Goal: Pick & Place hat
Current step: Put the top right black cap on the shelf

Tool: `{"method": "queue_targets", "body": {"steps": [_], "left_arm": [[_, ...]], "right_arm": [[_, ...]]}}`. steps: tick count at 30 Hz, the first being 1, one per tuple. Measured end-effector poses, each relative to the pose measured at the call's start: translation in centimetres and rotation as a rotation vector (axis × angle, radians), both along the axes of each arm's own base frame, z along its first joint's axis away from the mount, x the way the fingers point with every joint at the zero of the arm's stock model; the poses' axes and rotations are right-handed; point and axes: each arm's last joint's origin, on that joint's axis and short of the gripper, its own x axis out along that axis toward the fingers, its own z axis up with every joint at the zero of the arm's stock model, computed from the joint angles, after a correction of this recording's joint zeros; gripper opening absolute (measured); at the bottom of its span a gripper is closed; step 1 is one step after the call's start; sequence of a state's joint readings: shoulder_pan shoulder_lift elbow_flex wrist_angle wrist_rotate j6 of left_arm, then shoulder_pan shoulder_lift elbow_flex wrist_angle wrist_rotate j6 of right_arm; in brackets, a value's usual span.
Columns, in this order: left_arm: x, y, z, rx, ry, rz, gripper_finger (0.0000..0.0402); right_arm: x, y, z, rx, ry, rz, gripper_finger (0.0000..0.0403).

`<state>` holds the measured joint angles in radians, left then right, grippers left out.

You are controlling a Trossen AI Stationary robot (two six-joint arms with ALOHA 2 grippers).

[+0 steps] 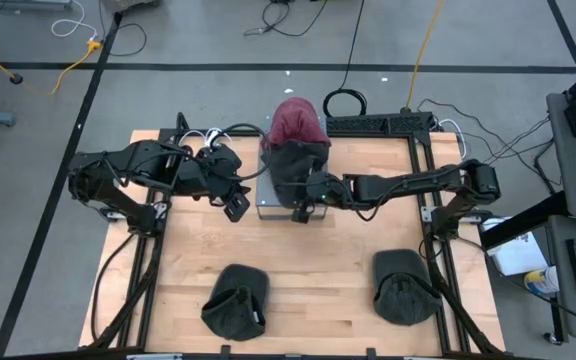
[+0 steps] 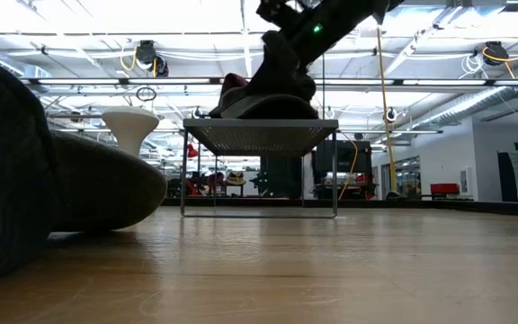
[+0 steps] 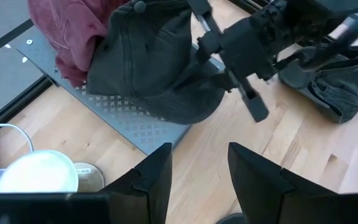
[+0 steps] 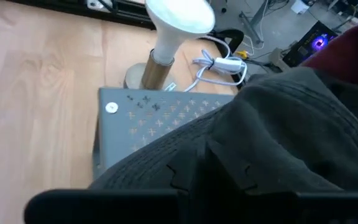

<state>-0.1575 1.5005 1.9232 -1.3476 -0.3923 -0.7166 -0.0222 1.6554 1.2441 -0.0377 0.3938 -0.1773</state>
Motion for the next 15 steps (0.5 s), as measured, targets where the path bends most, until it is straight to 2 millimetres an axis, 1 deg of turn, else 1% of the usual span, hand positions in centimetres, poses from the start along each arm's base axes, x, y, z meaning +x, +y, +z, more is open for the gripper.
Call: {"method": "queue_targets", "body": {"steps": [2,5,8,15], "left_arm": [[0.0,0.0,0.0,0.0,-0.004,0.0,0.0157],[0.1,0.0,0.1,-0.002,-0.017,-0.001,0.015],[0.1,0.0,0.1,-0.003,-0.016,-0.001,0.0143],[0.1,0.0,0.1,-0.007,-0.015,-0.005,0.0132]], "right_arm": [[0.4,-0.2,-0.4,-0.003,-0.003,-0.004,0.0017],[0.5,-0.4,-0.6,-0.021,0.0,0.002,0.0004],[0.9,-0.5,-1.0,-0.048,0.002,0.012,0.0003],[0.8,0.1,0.4,-0.087,-0.061,0.053,0.0008]]}}
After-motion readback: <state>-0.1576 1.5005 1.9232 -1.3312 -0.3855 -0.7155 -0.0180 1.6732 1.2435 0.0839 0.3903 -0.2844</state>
